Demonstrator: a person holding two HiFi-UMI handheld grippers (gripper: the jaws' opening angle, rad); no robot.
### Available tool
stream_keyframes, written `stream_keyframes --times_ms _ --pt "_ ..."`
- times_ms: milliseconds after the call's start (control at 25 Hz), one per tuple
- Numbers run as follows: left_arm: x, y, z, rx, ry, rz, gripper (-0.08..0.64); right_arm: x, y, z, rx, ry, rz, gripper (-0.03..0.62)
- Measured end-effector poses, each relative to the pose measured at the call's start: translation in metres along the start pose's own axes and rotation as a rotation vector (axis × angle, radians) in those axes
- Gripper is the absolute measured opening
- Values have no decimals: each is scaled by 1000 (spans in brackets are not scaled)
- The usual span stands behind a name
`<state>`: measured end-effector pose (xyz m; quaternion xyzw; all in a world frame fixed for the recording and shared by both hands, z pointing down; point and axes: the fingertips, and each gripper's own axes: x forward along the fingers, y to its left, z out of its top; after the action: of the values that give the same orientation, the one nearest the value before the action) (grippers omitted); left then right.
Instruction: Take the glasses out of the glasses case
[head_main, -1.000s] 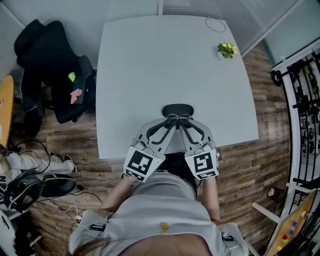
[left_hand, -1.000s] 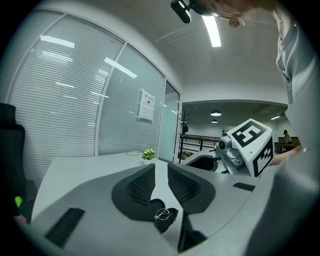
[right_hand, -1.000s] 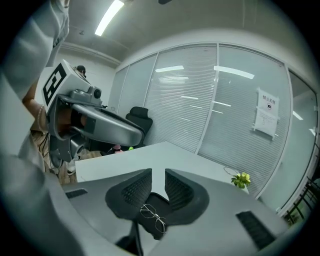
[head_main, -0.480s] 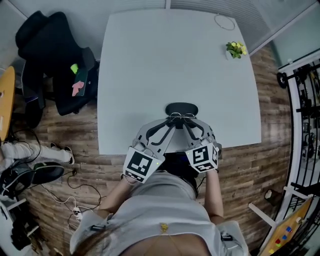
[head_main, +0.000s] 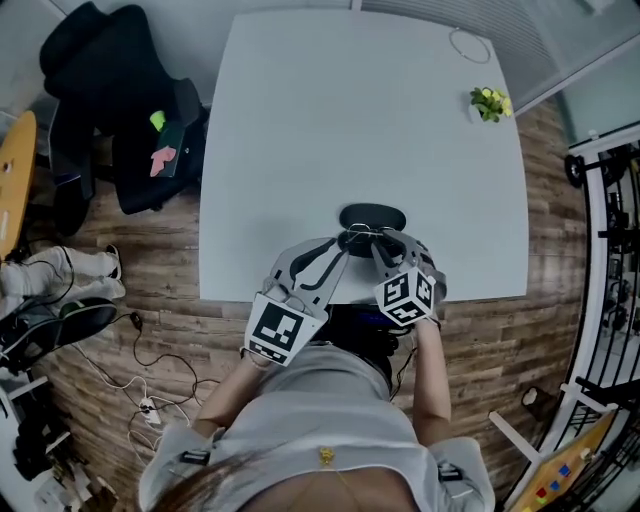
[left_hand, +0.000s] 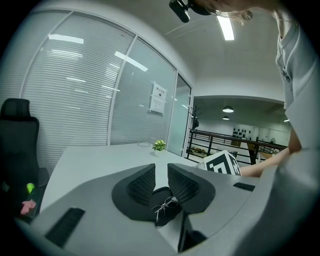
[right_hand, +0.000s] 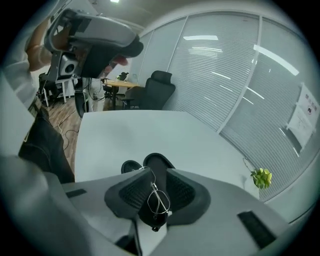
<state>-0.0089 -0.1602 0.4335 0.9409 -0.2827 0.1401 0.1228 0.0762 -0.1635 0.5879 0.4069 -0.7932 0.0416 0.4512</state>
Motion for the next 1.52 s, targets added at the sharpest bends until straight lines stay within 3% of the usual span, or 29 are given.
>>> stream_keyframes --times_ms 360,800,1080,1240,1360,1520 --pt "-6 14 -10 -24 26 44 89 36 5 -28 -95 96 93 118" --pt "-10 28 -14 -51 37 91 89 72 20 -50 -273 219 279 129" --pt "-10 31 -15 -70 33 108 89 83 28 -59 -308 282 424 135" --pt "-10 35 -14 -81 34 120 89 85 27 -60 -257 287 506 141" --pt "-10 36 -16 -88 37 125 89 83 27 -59 -238 274 537 133" --pt "-10 38 -16 -87 40 125 89 82 29 -57 -284 268 546 126"
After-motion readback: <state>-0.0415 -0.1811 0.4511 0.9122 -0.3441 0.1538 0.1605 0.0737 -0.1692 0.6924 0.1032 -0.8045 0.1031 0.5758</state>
